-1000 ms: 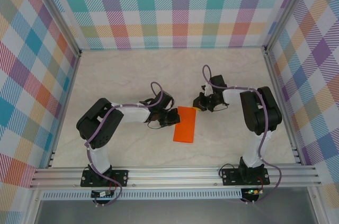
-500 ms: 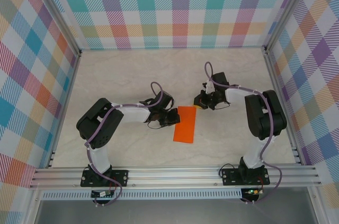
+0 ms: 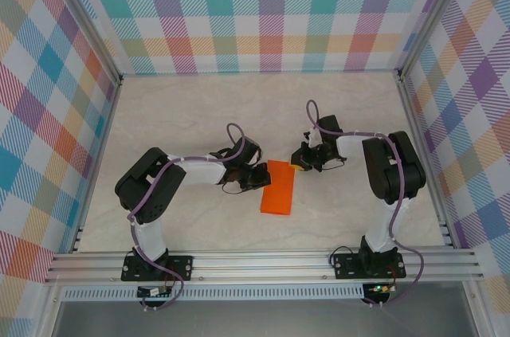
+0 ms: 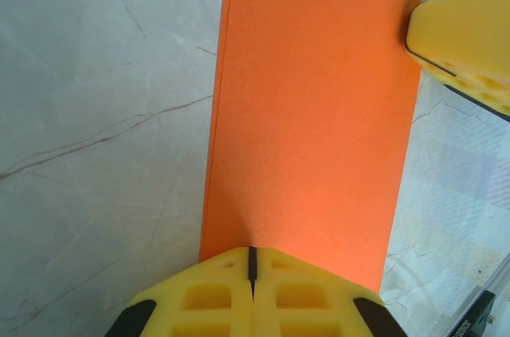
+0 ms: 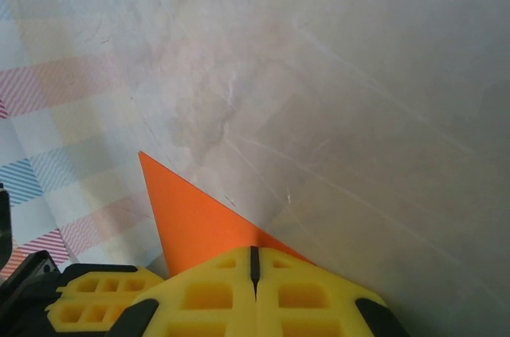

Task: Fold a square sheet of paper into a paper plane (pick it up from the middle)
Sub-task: Fold the square sheet of paper in half at the center of the table.

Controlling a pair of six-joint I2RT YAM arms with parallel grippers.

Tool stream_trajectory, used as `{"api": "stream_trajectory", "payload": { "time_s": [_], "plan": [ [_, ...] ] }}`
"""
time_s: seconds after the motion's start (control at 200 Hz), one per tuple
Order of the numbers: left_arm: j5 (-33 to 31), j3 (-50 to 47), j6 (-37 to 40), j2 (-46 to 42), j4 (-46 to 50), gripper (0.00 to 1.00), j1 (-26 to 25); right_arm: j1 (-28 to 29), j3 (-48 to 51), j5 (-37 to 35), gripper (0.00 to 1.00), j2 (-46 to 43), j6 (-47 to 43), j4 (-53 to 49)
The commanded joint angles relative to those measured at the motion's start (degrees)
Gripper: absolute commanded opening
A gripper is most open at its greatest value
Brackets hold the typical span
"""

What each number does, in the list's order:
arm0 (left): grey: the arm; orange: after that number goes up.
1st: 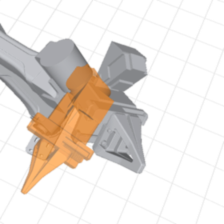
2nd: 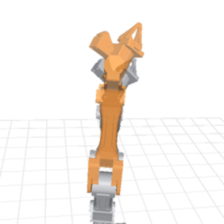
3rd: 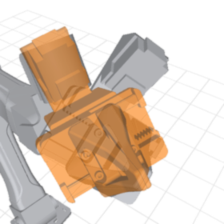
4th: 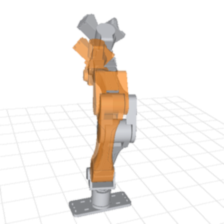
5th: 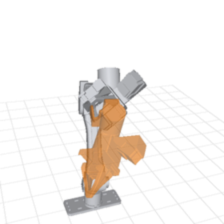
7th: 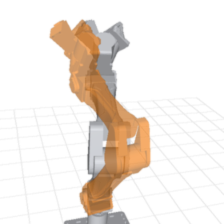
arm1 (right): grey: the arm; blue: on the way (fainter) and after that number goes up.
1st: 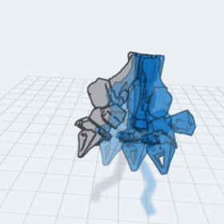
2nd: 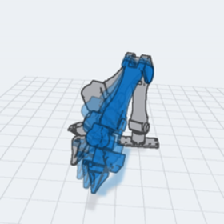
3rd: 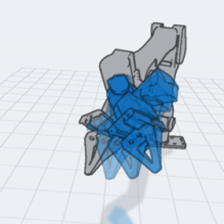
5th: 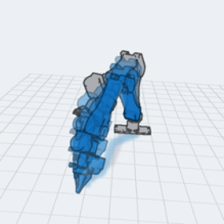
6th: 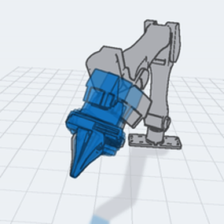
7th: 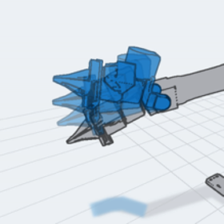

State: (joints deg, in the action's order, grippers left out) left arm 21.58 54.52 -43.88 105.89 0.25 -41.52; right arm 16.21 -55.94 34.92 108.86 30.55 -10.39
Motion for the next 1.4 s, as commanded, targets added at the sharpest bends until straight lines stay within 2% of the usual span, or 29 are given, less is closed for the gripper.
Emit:
{"api": "stream_trajectory", "payload": {
  "time_s": [0.0, 0.195, 0.405, 0.595, 0.735, 0.855, 1.155, 1.395],
  "plan": [
    [-3.9, -2.7, 0.9, 1.4, 6.4, 0.0, -0.6, 0.3, -0.7, -3.0, 0.0, 3.1, -2.7, -2.6],
    [-4.0, -2.5, 0.7, 1.8, 6.3, 0.0, -0.6, 0.3, -0.7, 0.2, 0.0, -2.2, -3.3, -5.0],
    [-4.4, -2.4, 1.1, 1.1, 7.1, 0.0, -0.6, 0.7, 4.4, 5.1, 0.0, -7.6, -0.3, -0.6],
    [-4.3, -2.2, 1.2, 1.0, 7.2, 0.0, -0.5, 3.0, 7.2, 4.6, 0.0, -5.7, -0.2, 1.0],
    [-4.4, -2.2, 1.4, 0.9, 7.6, 0.0, -0.5, 3.2, 7.6, 2.1, 0.0, -3.1, -0.7, 0.2],
    [-4.6, -2.3, 1.4, 0.7, 7.7, 0.0, -0.5, 3.2, 7.7, -0.9, 0.0, -4.4, -1.5, -1.9],
    [-4.7, -2.1, 1.6, 0.5, 7.9, 0.0, -0.5, 3.6, 12.1, 5.2, 0.02, -14.5, 0.0, 1.2],
    [-4.6, -2.3, 1.9, 0.5, 8.2, 0.0, -0.6, 6.3, 17.4, 6.2, 0.04, -13.7, 1.5, 5.3]
  ]
}}
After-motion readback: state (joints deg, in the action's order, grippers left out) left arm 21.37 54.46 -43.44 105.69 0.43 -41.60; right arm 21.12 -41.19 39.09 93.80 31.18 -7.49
